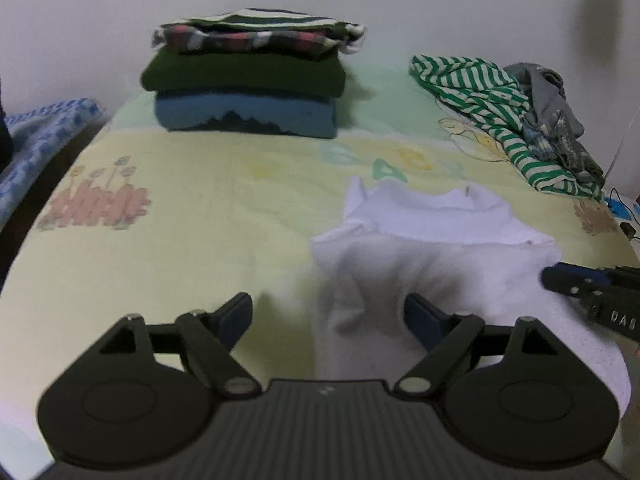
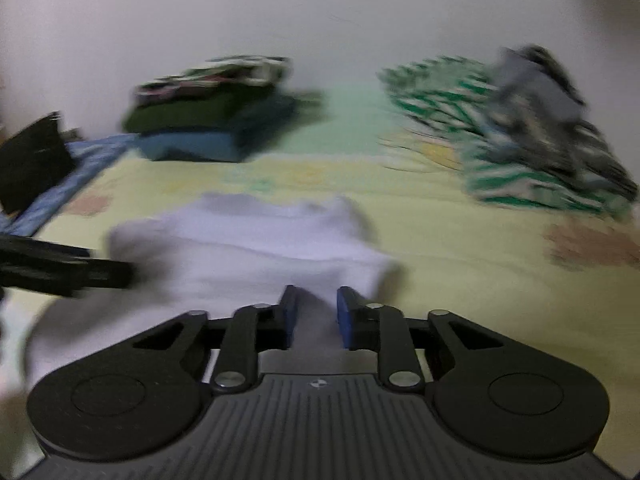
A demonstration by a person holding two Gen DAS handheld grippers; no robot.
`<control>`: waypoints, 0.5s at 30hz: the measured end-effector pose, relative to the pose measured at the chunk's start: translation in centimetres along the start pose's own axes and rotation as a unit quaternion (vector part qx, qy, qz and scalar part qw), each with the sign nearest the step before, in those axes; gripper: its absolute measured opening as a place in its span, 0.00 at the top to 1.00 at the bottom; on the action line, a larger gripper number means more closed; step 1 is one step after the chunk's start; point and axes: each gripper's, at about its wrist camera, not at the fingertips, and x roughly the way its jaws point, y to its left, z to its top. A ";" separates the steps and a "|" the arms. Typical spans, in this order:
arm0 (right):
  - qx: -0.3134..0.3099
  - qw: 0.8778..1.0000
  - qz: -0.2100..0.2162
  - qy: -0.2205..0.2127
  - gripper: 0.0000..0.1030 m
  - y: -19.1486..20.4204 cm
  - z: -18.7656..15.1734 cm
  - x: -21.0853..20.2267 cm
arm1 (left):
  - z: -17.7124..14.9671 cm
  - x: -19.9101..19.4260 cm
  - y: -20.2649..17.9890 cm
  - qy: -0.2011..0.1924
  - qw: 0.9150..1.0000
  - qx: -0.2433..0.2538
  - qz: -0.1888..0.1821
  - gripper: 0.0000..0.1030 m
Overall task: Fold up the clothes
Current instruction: 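Lift the hem with both tools and fold it toward the collar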
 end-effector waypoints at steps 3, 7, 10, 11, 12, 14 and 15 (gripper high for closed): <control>-0.014 0.999 -0.038 -0.006 0.78 -0.5 0.2 -1.8 | -0.4 -3.1 0.3 -0.044 0.998 0.014 0.030 0.27; 0.003 0.999 0.032 -0.032 0.77 0.1 -0.6 -6.4 | -1.1 -6.9 -0.4 -0.076 0.997 0.025 -0.011 0.27; -0.010 0.994 0.108 -0.010 0.78 2.4 -2.6 -7.6 | -2.8 -6.9 -2.2 -0.053 0.996 0.037 -0.055 0.23; -0.019 0.994 0.105 0.001 0.78 2.9 -3.2 -7.5 | -3.4 -6.5 -2.7 -0.041 0.996 0.040 -0.064 0.24; -0.027 0.995 0.099 0.012 0.78 3.3 -3.9 -7.4 | -3.9 -6.0 -3.0 -0.029 0.996 0.042 -0.067 0.25; 0.001 0.997 0.073 0.027 0.80 2.0 -4.9 -6.7 | -5.0 -4.6 -3.1 -0.003 0.997 0.048 -0.059 0.24; 0.025 0.997 0.064 0.033 0.83 1.0 -5.3 -6.4 | -5.5 -3.9 -3.2 0.010 0.997 0.051 -0.056 0.23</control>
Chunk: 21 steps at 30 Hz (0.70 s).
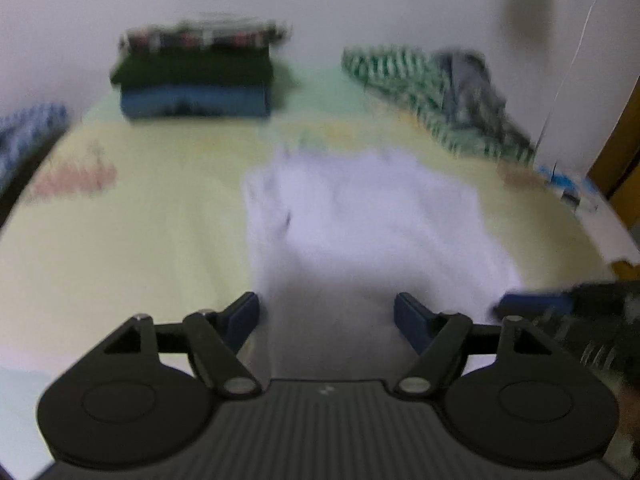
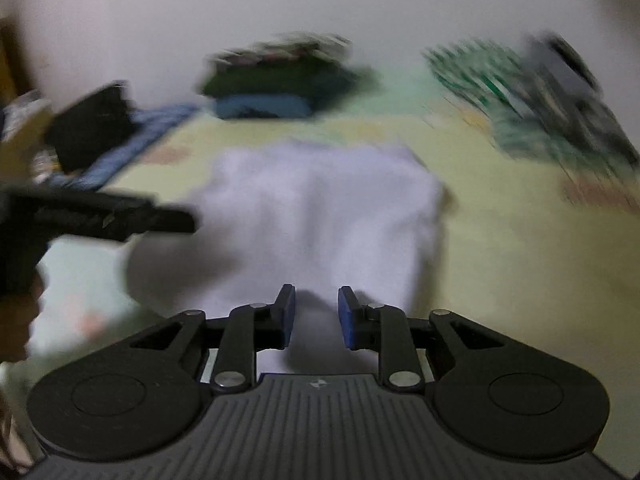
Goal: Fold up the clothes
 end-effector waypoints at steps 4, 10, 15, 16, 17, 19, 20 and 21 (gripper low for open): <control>-0.036 0.998 -0.044 0.002 0.84 0.5 0.6 -0.7 | -0.4 -0.9 1.2 -0.002 1.000 0.005 0.011 0.18; -0.035 0.999 -0.006 -0.042 0.80 0.9 3.6 -0.5 | 3.0 -3.1 0.8 -0.066 0.997 0.002 -0.025 0.33; -0.019 0.999 0.001 -0.028 0.80 0.5 6.7 3.6 | 4.4 0.7 0.3 -0.054 0.998 -0.008 -0.038 0.33; -0.012 1.000 0.005 -0.020 0.80 0.3 7.1 4.6 | 4.5 2.0 0.4 -0.043 0.999 -0.008 -0.029 0.34; -0.006 1.000 -0.003 -0.016 0.80 -0.2 7.1 5.1 | 4.5 3.3 0.4 -0.033 0.999 -0.008 -0.020 0.36; 0.006 1.000 -0.024 -0.011 0.80 -1.3 7.0 5.9 | 4.7 4.5 1.4 -0.022 1.000 -0.016 -0.016 0.34; 0.013 0.999 -0.042 -0.004 0.83 -2.1 6.8 6.3 | 4.8 4.8 2.0 -0.017 0.999 -0.021 -0.016 0.31; 0.022 0.999 -0.042 -0.002 0.84 -3.0 6.6 6.4 | 5.0 5.2 2.6 -0.013 0.999 -0.026 -0.016 0.30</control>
